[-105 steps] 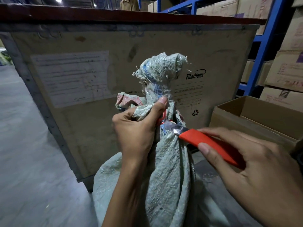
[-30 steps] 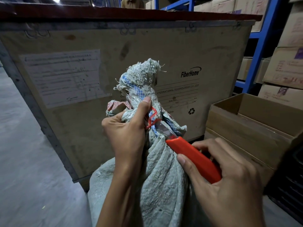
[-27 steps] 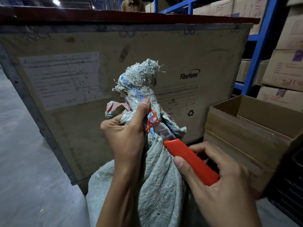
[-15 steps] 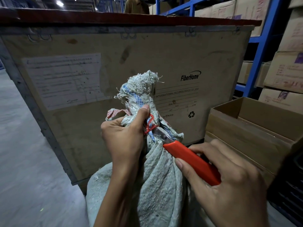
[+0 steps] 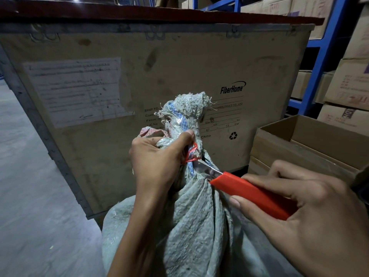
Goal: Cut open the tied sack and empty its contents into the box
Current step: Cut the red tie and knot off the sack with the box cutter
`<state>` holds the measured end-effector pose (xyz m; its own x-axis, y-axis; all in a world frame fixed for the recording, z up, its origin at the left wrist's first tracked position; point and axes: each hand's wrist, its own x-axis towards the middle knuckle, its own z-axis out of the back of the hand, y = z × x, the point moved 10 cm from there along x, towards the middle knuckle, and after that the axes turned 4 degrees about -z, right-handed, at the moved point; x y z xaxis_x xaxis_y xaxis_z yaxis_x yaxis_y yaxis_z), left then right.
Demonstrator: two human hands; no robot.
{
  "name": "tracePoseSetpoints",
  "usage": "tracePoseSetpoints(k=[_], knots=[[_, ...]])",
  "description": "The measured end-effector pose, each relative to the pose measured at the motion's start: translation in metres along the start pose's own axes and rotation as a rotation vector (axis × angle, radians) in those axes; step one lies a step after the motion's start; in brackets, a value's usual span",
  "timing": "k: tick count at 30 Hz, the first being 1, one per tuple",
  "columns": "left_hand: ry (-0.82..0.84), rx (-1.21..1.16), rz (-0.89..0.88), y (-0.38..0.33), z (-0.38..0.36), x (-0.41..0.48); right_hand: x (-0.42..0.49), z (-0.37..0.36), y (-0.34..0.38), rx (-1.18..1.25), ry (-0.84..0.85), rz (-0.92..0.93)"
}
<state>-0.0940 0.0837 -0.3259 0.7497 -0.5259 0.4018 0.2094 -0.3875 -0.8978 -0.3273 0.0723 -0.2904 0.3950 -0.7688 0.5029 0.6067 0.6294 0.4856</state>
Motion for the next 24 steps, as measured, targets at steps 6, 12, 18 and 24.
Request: tracePoseSetpoints(k=[6,12,18,24], knots=[[-0.008,-0.045,0.001,0.003,-0.003,0.001,-0.002,0.004,-0.003,-0.006,-0.057,0.025],[-0.043,-0.154,0.004,0.005,-0.004,0.001,-0.01,-0.014,-0.012,0.149,-0.27,0.026],[-0.062,-0.194,-0.084,-0.007,-0.005,-0.005,-0.012,-0.028,-0.02,0.388,-0.331,-0.04],[-0.135,-0.168,-0.133,-0.011,0.003,-0.005,-0.012,-0.035,-0.019,0.435,-0.332,-0.041]])
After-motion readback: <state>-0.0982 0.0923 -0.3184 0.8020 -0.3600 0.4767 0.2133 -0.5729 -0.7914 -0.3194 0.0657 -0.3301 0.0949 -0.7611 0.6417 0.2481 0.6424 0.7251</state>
